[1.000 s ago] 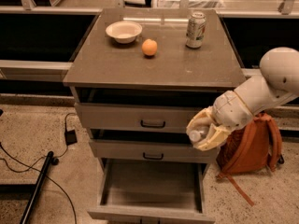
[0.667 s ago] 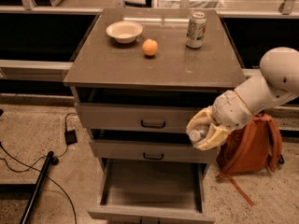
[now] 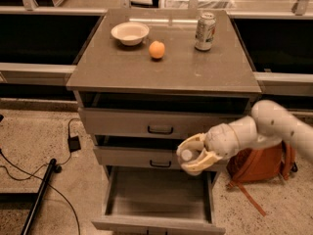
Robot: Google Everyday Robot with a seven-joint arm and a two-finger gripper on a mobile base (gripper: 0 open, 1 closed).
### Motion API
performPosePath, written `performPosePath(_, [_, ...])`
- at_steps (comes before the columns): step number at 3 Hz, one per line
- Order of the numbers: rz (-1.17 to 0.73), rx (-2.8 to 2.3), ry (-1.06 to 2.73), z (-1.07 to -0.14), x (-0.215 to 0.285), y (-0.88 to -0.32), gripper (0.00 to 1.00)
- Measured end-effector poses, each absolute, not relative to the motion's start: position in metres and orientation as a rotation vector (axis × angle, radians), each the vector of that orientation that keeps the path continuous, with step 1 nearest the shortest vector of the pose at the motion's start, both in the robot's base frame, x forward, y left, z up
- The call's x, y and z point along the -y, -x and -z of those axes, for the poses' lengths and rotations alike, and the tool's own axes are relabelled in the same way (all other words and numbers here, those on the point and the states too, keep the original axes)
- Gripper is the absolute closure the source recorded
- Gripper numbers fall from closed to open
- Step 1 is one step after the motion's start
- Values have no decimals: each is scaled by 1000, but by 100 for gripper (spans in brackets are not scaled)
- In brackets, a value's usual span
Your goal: Place water bottle into bottom drawer
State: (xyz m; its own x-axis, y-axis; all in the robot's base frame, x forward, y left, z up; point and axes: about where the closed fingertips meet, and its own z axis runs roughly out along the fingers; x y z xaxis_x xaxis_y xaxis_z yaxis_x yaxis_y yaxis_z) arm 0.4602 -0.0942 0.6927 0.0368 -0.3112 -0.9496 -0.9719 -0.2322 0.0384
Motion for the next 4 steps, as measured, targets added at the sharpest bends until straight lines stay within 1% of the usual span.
performPosePath(1, [-1270, -1090, 1289, -683, 58, -471, 100])
performPosePath(2, [-1301, -965, 1159, -666, 44, -474, 100])
performPosePath(3, [-1301, -967, 1159, -664, 44, -474, 100])
performPosePath(4, [-1286, -1087, 1124, -618, 54, -486, 100])
